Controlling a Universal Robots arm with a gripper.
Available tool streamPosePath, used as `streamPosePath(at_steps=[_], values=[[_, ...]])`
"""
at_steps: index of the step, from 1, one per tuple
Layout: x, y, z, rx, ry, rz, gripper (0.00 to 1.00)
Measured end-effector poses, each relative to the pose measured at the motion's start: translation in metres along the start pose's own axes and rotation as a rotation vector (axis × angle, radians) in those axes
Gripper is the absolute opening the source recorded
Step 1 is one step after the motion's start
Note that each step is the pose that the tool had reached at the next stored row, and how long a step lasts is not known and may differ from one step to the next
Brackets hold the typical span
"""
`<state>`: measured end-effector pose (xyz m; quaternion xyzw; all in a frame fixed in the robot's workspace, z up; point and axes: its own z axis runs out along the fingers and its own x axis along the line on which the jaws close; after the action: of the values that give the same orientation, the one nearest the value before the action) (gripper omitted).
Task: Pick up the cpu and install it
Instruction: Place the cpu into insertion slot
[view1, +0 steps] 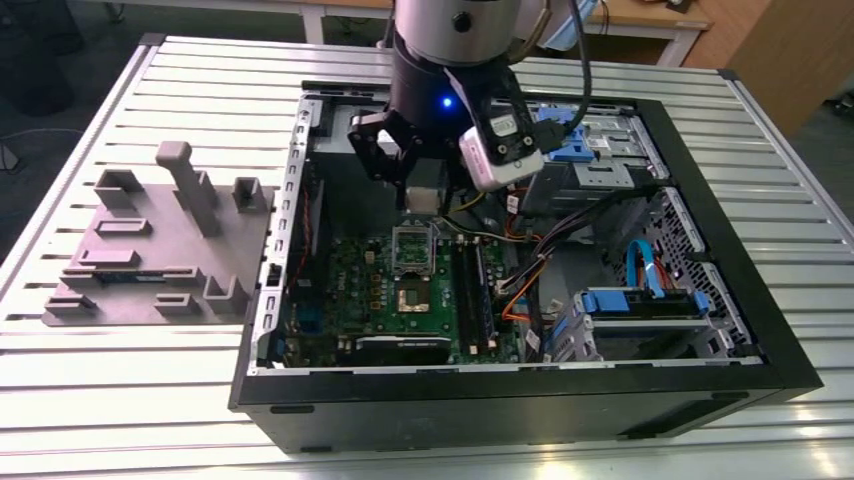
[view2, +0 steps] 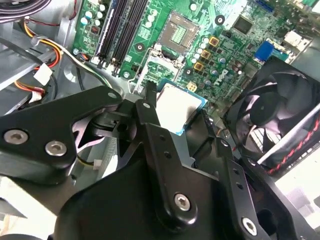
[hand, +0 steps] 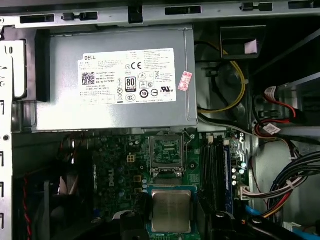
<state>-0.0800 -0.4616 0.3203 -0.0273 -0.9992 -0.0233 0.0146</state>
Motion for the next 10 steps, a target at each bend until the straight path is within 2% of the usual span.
streamPosePath(at_steps=[7,10], values=[[-0.0005,-0.0007,0.0146,0.0001,0.0003,-0.005,0.47],[-0.0008,-0.004,0.0197,0.0006,0.0023,-0.008,0.47]])
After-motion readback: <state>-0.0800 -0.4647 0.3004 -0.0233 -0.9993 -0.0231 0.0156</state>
